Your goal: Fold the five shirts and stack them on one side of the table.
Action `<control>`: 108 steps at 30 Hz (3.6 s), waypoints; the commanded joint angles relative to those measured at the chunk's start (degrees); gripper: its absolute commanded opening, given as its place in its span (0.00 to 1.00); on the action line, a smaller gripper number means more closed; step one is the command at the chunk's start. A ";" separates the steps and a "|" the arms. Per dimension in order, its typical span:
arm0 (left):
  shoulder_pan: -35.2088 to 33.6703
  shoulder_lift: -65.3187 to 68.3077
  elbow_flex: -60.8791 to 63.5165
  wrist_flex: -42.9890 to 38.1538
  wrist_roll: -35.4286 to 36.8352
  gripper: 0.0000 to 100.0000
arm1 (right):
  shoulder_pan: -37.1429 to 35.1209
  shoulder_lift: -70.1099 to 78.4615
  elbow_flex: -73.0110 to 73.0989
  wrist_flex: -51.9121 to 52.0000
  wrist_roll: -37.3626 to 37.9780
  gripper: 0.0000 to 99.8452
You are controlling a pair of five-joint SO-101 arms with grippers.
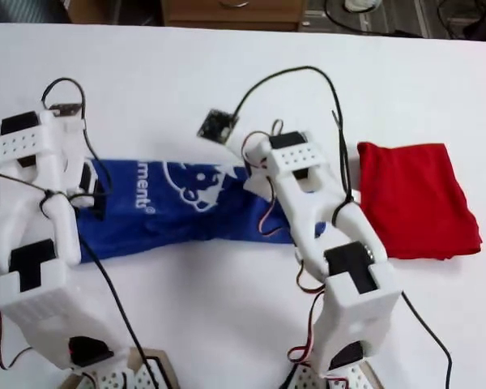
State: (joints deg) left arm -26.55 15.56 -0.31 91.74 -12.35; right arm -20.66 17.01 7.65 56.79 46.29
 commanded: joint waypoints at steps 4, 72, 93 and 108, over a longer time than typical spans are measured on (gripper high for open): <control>-1.67 -0.53 -0.66 -0.97 -0.09 0.18 | -2.51 -10.59 -2.81 7.25 -5.63 0.02; -5.80 -0.35 -0.22 -2.81 0.09 0.18 | -10.95 -5.58 5.45 -2.33 -5.80 0.02; -5.27 -0.70 -4.70 0.35 5.54 0.18 | -11.12 -8.31 2.99 4.35 -5.80 0.03; -5.71 9.23 -8.48 -7.82 7.47 0.22 | -2.51 -39.78 2.11 25.71 -5.36 0.10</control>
State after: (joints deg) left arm -31.82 22.42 -7.96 86.64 -5.14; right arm -25.58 -14.11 12.13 79.47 40.92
